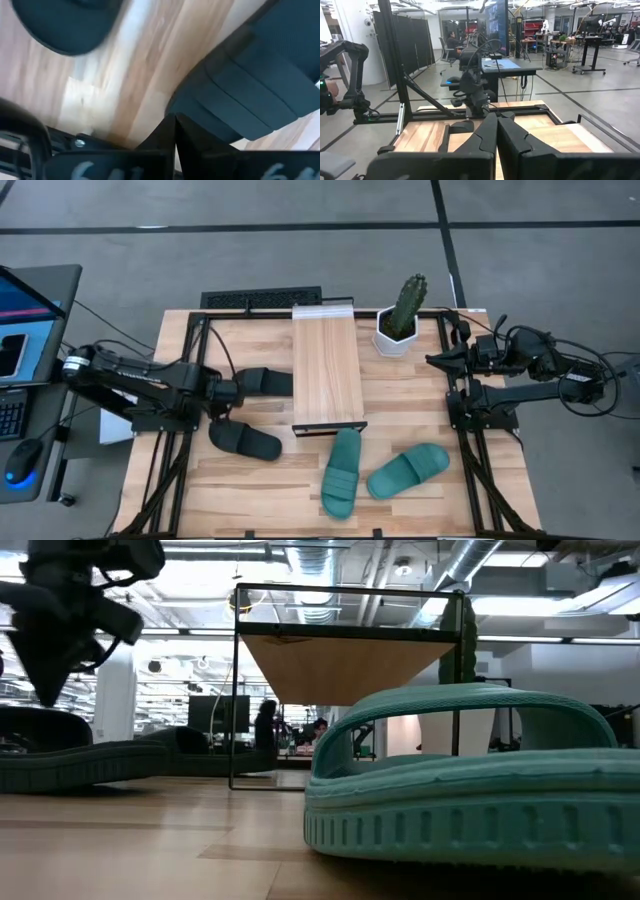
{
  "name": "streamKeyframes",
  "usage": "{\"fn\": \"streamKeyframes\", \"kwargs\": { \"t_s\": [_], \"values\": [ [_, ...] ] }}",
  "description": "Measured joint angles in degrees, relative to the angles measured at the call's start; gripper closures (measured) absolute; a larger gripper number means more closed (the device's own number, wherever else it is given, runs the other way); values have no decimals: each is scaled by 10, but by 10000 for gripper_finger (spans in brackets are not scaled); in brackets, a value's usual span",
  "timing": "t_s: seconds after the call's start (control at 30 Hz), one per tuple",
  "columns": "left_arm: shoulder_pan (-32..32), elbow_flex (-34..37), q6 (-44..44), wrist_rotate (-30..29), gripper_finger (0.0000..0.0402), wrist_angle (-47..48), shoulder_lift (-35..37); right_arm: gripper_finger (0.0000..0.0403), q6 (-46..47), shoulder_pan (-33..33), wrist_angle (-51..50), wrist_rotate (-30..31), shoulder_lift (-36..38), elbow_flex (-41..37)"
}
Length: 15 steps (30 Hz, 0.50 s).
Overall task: Pick and place slides into the shelf
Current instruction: Put the bottom black slipper on the shelf
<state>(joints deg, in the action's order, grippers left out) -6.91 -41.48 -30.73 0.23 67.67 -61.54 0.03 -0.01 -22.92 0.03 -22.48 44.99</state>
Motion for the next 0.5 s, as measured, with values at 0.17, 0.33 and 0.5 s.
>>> {"fn": "streamKeyframes", "kwargs": {
  "t_s": [0.17,0.33,0.5],
  "values": [
    [-49,28,-89,-1,401,-3,0,403,0,0,0,0,0,0],
    [-96,48,-145,-1,401,-14,0,403,0,0,0,0,0,0],
    [-130,60,-161,-14,401,-34,0,403,0,0,0,0,0,0]
  ]
}}
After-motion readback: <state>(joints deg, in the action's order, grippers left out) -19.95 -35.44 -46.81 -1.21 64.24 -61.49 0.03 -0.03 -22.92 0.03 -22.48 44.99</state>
